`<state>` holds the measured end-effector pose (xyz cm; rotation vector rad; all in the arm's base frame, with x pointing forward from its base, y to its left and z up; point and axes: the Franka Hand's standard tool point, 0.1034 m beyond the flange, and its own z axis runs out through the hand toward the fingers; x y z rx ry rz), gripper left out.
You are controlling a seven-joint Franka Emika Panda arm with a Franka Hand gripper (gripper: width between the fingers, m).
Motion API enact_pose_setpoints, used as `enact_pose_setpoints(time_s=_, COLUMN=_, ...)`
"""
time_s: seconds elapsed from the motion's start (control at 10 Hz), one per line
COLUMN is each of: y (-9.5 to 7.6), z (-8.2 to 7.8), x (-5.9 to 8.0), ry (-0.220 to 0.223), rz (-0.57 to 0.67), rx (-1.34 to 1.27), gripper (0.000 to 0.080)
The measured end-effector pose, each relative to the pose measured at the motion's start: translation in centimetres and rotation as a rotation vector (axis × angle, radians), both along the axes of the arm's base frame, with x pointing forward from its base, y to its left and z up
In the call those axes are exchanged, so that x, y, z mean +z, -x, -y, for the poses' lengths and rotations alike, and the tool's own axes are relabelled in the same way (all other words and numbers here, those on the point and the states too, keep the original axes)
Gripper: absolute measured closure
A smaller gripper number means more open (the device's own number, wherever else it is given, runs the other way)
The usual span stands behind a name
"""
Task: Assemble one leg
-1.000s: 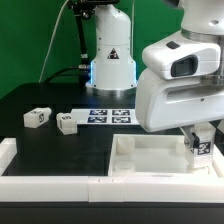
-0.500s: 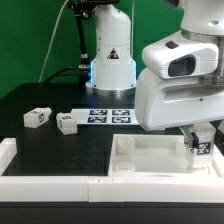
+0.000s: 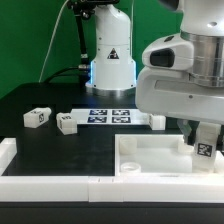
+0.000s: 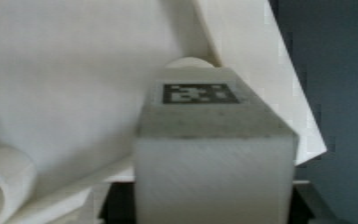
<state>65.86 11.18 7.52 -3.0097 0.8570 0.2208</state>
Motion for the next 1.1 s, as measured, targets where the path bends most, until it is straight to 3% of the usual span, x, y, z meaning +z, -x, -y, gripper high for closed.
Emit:
enact_pose_setpoints(time_s=0.4, y=0.41, z=0.28, x=0.09, ry=0.096, rz=-0.017, rx=-0.513, gripper=0.0508)
enact_pose_setpoints(time_s=0.8, y=0.59, z=0.14, x=0.06, ry=0.122, rz=-0.032, rx=-0.75, gripper=0.0508)
enact_pose_setpoints(time_s=1.0, y=0.54, z=-0.09, x=0.04, ry=0.109, rz=-0.025, rx=-0.676, gripper=0.0258)
enact_pose_setpoints(time_s=1.1, y=0.46, z=-0.48, x=0.04, ry=0.099, rz=-0.014, rx=-0.608, gripper=0.0184)
